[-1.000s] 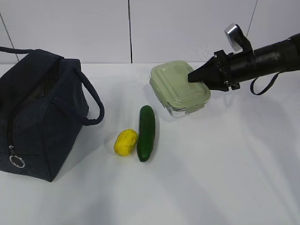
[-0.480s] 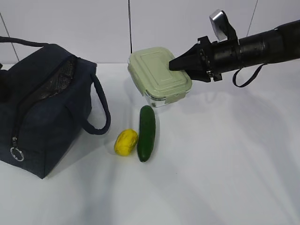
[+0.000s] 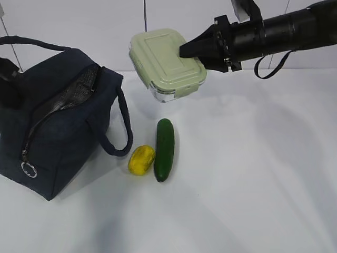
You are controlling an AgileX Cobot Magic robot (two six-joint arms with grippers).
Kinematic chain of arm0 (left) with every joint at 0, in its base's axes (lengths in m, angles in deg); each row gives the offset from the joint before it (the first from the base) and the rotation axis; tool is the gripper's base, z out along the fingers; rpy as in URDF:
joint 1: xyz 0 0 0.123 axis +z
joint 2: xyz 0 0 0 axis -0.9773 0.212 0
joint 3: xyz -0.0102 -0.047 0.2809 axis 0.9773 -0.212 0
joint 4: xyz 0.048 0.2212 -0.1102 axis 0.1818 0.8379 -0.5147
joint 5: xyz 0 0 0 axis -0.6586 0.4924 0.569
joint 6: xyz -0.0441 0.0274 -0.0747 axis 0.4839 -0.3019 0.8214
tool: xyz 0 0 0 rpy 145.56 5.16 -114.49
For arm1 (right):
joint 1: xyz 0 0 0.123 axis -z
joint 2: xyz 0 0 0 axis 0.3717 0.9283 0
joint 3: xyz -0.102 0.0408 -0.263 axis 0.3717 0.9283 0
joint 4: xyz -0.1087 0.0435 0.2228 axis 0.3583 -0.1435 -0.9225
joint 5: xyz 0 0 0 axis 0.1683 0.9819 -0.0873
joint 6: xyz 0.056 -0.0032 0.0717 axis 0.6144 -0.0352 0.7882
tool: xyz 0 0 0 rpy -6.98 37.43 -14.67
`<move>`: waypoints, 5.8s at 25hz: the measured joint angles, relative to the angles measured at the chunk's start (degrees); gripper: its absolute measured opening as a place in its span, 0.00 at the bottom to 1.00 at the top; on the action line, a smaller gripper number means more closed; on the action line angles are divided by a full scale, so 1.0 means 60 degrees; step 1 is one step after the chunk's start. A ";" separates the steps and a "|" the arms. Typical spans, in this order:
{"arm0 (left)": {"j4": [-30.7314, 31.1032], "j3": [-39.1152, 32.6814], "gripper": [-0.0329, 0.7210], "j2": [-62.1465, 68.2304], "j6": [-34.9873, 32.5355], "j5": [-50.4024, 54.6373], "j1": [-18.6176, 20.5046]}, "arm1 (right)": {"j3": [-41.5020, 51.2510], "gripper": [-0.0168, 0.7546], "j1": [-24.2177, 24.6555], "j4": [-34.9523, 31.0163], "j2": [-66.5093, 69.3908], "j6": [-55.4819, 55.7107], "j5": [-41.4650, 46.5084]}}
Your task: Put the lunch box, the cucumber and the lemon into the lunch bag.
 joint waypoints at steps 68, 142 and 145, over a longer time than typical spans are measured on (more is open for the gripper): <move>-0.1750 0.0000 0.03 0.0004 -0.0004 -0.0179 -0.0827 | -0.0358 0.48 -0.2062 -0.0775 0.1640 -0.0081 0.0036; -0.3672 0.0015 0.03 0.1372 -0.0004 -0.0608 -0.1320 | -0.0503 0.49 -0.3132 -0.0664 0.2938 -0.2070 -0.1623; -0.3672 0.0015 0.03 0.1416 -0.0004 -0.0630 -0.1320 | -0.0507 0.55 -0.3132 -0.0531 0.2938 -0.2033 -0.1623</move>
